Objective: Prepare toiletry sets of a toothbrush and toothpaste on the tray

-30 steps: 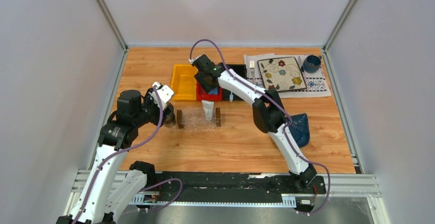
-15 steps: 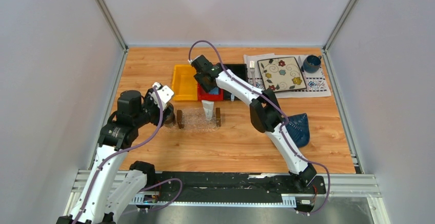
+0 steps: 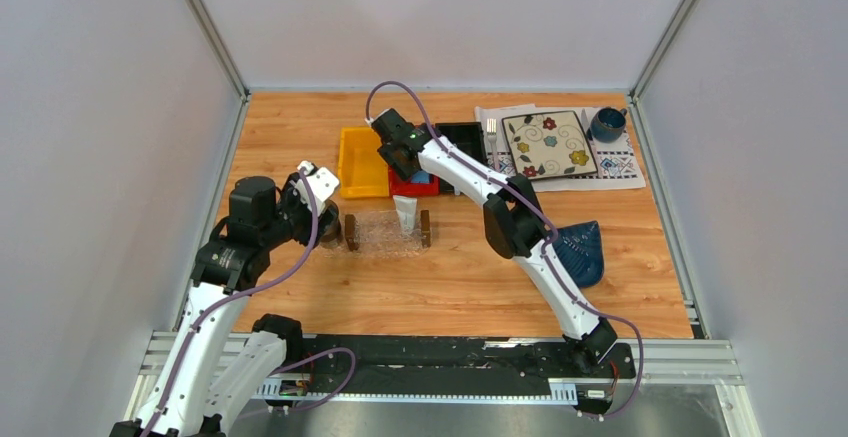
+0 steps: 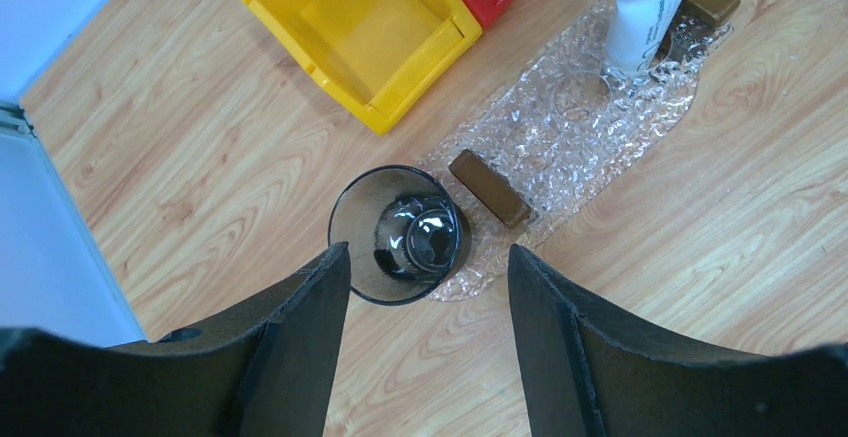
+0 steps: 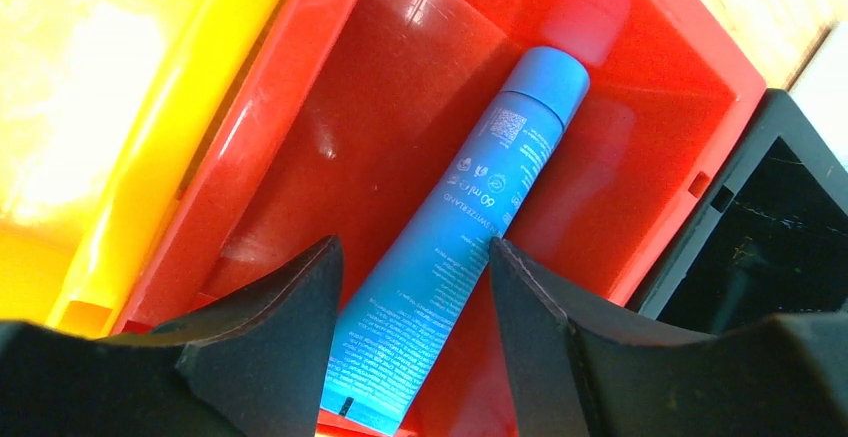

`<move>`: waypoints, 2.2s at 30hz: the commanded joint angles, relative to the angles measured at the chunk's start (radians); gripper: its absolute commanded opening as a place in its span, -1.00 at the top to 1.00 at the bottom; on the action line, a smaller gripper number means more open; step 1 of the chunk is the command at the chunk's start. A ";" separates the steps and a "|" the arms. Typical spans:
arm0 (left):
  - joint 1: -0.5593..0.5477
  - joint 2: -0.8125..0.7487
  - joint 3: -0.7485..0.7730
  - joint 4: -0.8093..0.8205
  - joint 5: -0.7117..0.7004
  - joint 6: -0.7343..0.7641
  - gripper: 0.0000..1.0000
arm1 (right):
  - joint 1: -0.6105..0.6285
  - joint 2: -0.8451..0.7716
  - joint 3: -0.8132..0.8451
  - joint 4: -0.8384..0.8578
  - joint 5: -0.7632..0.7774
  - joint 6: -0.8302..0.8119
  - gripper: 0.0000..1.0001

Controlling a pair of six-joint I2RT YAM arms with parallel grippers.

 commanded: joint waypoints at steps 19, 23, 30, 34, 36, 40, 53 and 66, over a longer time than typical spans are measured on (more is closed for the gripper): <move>0.011 -0.009 -0.026 0.025 0.007 0.021 -0.35 | 0.013 0.074 0.030 -0.008 0.056 -0.042 -0.03; 0.011 -0.012 -0.026 0.025 0.009 0.021 -0.34 | 0.015 0.069 0.032 -0.008 0.059 -0.045 0.17; 0.011 -0.016 -0.028 0.022 0.012 0.023 -0.35 | 0.020 0.042 0.035 -0.002 0.059 -0.045 0.38; 0.009 -0.016 -0.028 0.021 0.012 0.024 -0.35 | 0.024 0.028 0.042 0.006 0.066 -0.049 0.46; 0.011 -0.018 -0.029 0.019 0.013 0.026 -0.35 | 0.024 0.025 0.051 0.006 0.072 -0.052 0.50; 0.011 -0.021 -0.028 0.016 0.012 0.030 -0.34 | 0.024 0.019 0.064 0.012 0.092 -0.060 0.57; 0.011 -0.019 -0.031 0.014 0.013 0.034 -0.34 | 0.012 0.005 0.091 0.053 0.138 -0.071 0.74; 0.011 -0.015 -0.031 0.016 0.010 0.040 -0.34 | -0.008 0.003 0.094 0.095 0.126 -0.026 0.87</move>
